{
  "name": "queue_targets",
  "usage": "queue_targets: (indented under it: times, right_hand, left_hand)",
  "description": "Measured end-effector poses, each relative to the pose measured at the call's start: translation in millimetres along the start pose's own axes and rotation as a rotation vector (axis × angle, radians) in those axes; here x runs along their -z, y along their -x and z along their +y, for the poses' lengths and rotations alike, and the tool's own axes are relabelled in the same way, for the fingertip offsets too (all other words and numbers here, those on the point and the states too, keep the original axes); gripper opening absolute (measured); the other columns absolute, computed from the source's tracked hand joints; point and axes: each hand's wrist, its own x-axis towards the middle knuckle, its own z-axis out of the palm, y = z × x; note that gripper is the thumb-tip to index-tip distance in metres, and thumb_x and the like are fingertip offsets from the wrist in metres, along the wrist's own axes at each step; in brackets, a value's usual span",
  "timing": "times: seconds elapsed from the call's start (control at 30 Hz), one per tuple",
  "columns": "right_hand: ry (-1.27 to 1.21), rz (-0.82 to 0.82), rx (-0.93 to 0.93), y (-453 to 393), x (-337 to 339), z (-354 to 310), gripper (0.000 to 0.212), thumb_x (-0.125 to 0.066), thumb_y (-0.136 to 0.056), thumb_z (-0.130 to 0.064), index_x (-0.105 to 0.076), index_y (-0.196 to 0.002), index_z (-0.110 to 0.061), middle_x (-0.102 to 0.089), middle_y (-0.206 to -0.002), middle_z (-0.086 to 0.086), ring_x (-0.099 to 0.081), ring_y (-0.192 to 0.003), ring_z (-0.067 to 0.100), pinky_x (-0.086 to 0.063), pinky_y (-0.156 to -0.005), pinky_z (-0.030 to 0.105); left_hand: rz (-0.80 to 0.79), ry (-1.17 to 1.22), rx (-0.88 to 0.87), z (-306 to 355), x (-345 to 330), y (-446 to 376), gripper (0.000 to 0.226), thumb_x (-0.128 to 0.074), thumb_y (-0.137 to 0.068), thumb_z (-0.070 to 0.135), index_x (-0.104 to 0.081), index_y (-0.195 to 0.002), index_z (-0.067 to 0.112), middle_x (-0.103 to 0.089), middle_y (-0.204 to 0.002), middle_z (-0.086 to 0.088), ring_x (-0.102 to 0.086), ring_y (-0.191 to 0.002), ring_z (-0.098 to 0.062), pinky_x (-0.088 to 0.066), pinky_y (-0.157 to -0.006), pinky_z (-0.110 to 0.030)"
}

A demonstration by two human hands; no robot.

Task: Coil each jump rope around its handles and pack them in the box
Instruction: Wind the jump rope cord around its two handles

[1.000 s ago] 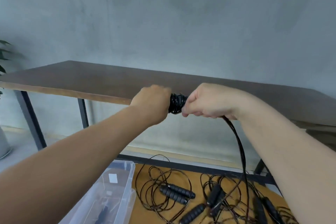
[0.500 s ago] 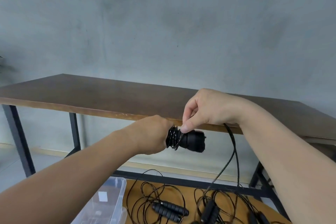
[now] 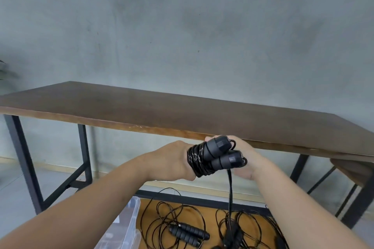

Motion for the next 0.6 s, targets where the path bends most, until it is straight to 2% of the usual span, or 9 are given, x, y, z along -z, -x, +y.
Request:
queue_targets:
  times: [0.07, 0.1, 0.17, 0.2, 0.23, 0.3, 0.33, 0.47, 0.6]
  right_hand:
    - [0.032, 0.05, 0.039, 2, -1, 17, 0.035, -0.036, -0.1, 0.003, -0.049, -0.071, -0.012, -0.041, -0.059, 0.0, -0.03, -0.051, 0.01, -0.021, -0.052, 0.025]
    - [0.043, 0.073, 0.047, 2, -1, 26, 0.033, -0.036, -0.1, 0.002, -0.047, -0.073, -0.012, -0.039, -0.058, 0.0, -0.024, -0.05, 0.009, -0.017, -0.051, 0.025]
    - [0.026, 0.093, 0.047, 5, -6, 34, 0.029, -0.038, -0.102, -0.004, -0.052, -0.077, -0.01, -0.04, -0.061, 0.002, -0.022, -0.049, 0.009, -0.017, -0.047, 0.022]
    - [0.017, 0.091, 0.048, 7, -9, 37, 0.026, -0.04, -0.103, -0.008, -0.057, -0.083, -0.008, -0.042, -0.062, 0.003, -0.023, -0.05, 0.01, -0.018, -0.046, 0.022]
    - [0.024, 0.098, 0.042, 9, -12, 40, 0.026, -0.041, -0.104, -0.014, -0.062, -0.092, -0.005, -0.044, -0.063, 0.003, -0.025, -0.05, 0.01, -0.019, -0.046, 0.022]
    - [0.117, 0.151, 0.017, 15, -15, 45, 0.031, -0.042, -0.106, -0.026, -0.066, -0.103, -0.006, -0.046, -0.063, 0.0, -0.027, -0.049, 0.009, -0.022, -0.046, 0.023]
    - [0.212, 0.181, 0.012, 18, -17, 46, 0.033, -0.041, -0.106, -0.029, -0.067, -0.103, -0.008, -0.047, -0.063, -0.003, -0.029, -0.048, 0.009, -0.024, -0.045, 0.022]
    - [0.722, 0.22, 0.035, 22, -30, 47, 0.033, -0.041, -0.105, -0.031, -0.069, -0.096, -0.018, -0.053, -0.065, -0.006, -0.043, -0.054, 0.008, -0.036, -0.055, 0.024]
    - [1.037, 0.188, 0.038, 27, -40, 42, 0.03, -0.044, -0.103, -0.029, -0.063, -0.084, -0.015, -0.052, -0.067, -0.003, -0.048, -0.057, 0.01, -0.036, -0.053, 0.023]
  left_hand:
    - [0.007, 0.142, 0.023, -8, -1, 1, 0.027, -0.073, -0.073, 0.003, -0.053, -0.069, 0.019, -0.052, -0.064, 0.004, -0.043, -0.058, -0.013, -0.037, -0.057, -0.027]
    - [-0.017, 0.207, 0.02, -10, -1, 3, 0.024, -0.076, -0.071, 0.006, -0.057, -0.075, 0.02, -0.057, -0.067, 0.004, -0.049, -0.062, -0.014, -0.042, -0.06, -0.029]
    - [-0.108, 0.293, -0.022, -12, 0, 4, 0.035, -0.082, -0.072, 0.014, -0.064, -0.1, 0.021, -0.069, -0.091, 0.001, -0.063, -0.082, -0.014, -0.052, -0.078, -0.03]
    - [-0.14, 0.338, -0.041, -12, 0, 4, 0.042, -0.083, -0.075, 0.02, -0.063, -0.112, 0.024, -0.069, -0.103, -0.001, -0.064, -0.093, -0.015, -0.053, -0.086, -0.029]
    - [-0.129, 0.376, -0.043, -13, 0, 3, 0.045, -0.083, -0.076, 0.029, -0.062, -0.116, 0.028, -0.069, -0.105, -0.004, -0.063, -0.093, -0.016, -0.052, -0.085, -0.028]
    - [-0.008, 0.428, 0.029, -16, 2, 1, 0.044, -0.083, -0.074, 0.047, -0.063, -0.11, 0.032, -0.064, -0.085, -0.005, -0.056, -0.075, -0.013, -0.048, -0.07, -0.026]
    - [0.062, 0.424, 0.077, -20, 3, 0, 0.042, -0.082, -0.073, 0.049, -0.064, -0.107, 0.033, -0.062, -0.078, -0.001, -0.054, -0.07, -0.012, -0.045, -0.065, -0.026]
    - [0.18, 0.168, 0.129, -29, -5, -5, 0.032, -0.08, -0.078, 0.043, -0.063, -0.102, 0.032, -0.063, -0.08, 0.008, -0.058, -0.073, -0.009, -0.044, -0.065, -0.019]
    - [0.305, -0.231, 0.21, -25, -13, -8, 0.034, -0.076, -0.076, 0.05, -0.062, -0.099, 0.029, -0.062, -0.087, 0.008, -0.06, -0.081, -0.013, -0.052, -0.073, -0.03]
